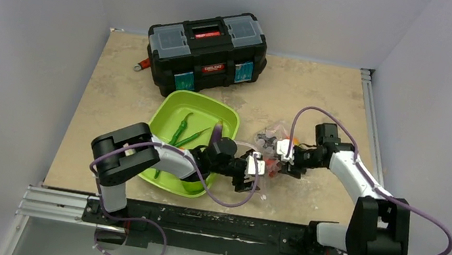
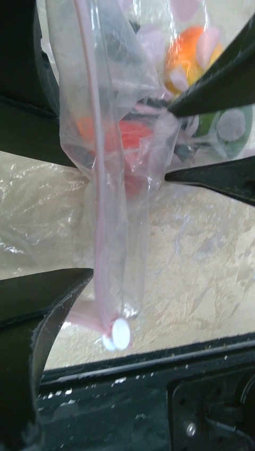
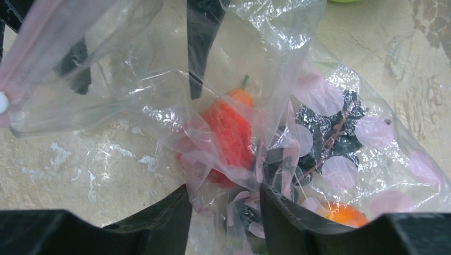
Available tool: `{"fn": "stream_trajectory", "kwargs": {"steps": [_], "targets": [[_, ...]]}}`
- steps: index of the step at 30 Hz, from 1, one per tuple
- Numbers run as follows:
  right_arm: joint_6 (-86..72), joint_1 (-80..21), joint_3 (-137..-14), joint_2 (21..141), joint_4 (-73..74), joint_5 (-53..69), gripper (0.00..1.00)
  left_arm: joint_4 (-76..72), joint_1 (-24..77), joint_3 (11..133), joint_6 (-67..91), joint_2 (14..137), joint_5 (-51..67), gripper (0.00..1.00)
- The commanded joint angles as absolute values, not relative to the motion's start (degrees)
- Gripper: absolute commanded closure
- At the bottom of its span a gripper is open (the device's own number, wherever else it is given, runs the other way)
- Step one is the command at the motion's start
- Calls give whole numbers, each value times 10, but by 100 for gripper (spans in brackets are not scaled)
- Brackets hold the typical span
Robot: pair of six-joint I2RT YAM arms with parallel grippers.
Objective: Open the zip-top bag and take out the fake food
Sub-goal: Pick up the fake fruit from the zipper food storage bag.
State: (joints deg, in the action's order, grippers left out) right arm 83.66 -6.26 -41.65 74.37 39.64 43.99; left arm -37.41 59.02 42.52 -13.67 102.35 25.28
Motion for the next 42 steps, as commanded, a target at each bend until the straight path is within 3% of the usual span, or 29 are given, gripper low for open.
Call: {"fn": "stream_trajectory", "kwargs": {"steps": [1, 4, 6, 12, 16, 23, 29, 31, 37, 42], "targets": [[839, -66, -443, 757, 399, 462, 56, -443, 591, 420, -144, 1017, 195, 32], [833, -64, -453, 756, 406, 469, 62, -445, 591, 412, -140, 1001, 188, 32], [841, -59, -471, 755, 440, 482, 60, -443, 591, 406, -133, 988, 189, 33], [886, -58, -499, 752, 545, 519, 36, -441, 591, 396, -86, 964, 192, 34], [793, -88, -471, 744, 452, 474, 23, -470, 591, 388, -49, 970, 191, 34], [677, -131, -439, 782, 324, 404, 19, -527, 591, 365, -30, 983, 200, 34], [601, -169, -431, 807, 263, 364, 21, -573, 591, 353, -31, 1001, 216, 34], [577, -177, -430, 814, 241, 339, 25, -577, 591, 352, -32, 1003, 215, 34], [557, -181, -444, 829, 240, 294, 51, -576, 591, 346, -41, 998, 206, 34], [575, -181, -437, 827, 253, 284, 52, -587, 586, 335, -30, 995, 194, 34]]}}
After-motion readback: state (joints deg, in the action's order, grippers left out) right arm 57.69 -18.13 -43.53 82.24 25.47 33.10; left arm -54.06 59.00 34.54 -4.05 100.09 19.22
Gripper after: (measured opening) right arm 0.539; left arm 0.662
